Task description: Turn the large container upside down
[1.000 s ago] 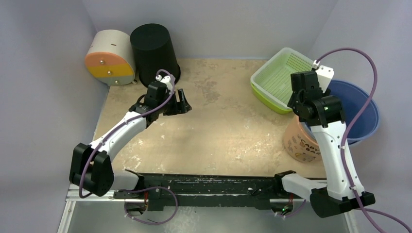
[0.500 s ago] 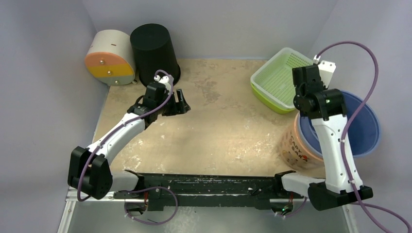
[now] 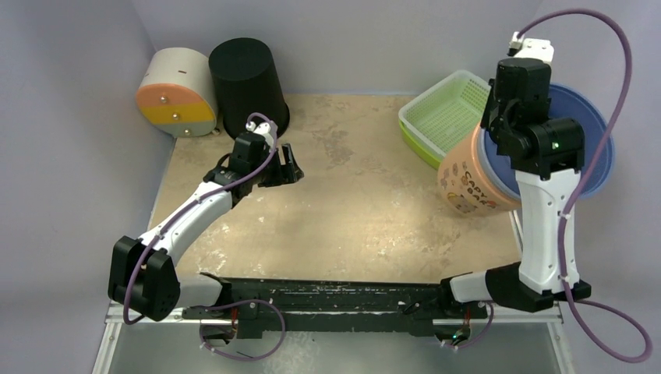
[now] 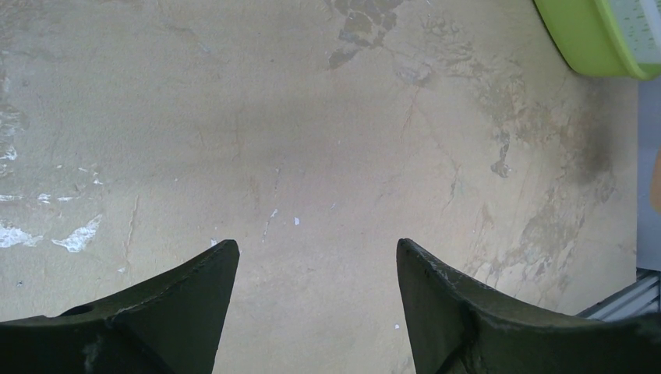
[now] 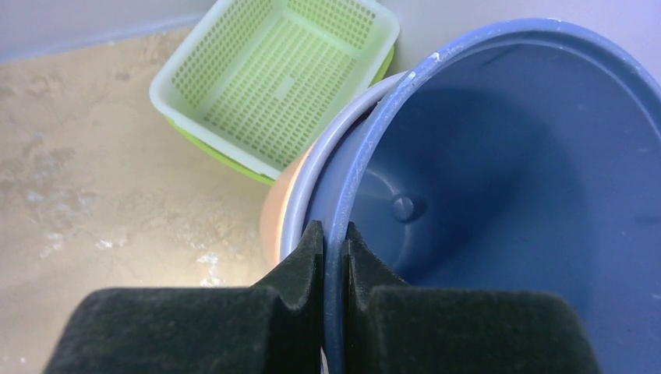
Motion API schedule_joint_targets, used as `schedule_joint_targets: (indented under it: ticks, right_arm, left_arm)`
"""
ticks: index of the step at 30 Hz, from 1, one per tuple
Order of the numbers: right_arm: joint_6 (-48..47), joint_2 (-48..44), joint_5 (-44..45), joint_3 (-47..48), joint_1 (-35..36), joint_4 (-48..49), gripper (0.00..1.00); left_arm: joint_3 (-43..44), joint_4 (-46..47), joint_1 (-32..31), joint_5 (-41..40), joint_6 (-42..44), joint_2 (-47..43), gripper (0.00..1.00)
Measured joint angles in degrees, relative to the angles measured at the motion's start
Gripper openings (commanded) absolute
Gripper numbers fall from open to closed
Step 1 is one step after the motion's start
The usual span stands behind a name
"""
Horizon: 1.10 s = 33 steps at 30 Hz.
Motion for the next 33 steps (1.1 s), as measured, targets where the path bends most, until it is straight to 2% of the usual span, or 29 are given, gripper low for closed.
schedule_joint_targets:
  ticks: [10,17,24,30,33]
  right_arm:
    - [-5.73,3.37,-15.85,1.22,-0.59,0.63,0.00]
    - [-6.71,4.31,-25.03,5.62,0.42,0.81,0.00]
    - [-6.49,5.05,-35.21,9.01,1.18,2.86,0.00]
    - [-5.05,8.11,-41.51,6.21,9.68,8.55,0.00]
    - [-3.98,10.29,-43.54,1.55,12.70,14.25,0.00]
  left_arm:
    - [2.93,-3.17,0.00,-0.20,0.24,0.07,0.72]
    - [9.16,-4.15,0.00,-0.39,0.22,0.20,0.72]
    - [11.72,-5.68,0.00,-0.52,0.39,0.39,0.72]
    - [14.08,-7.67,0.02,-1.01,0.61,0.70,0.72]
    - [16.15,-8.09,0.02,-1.29,0.66,0.70,0.72]
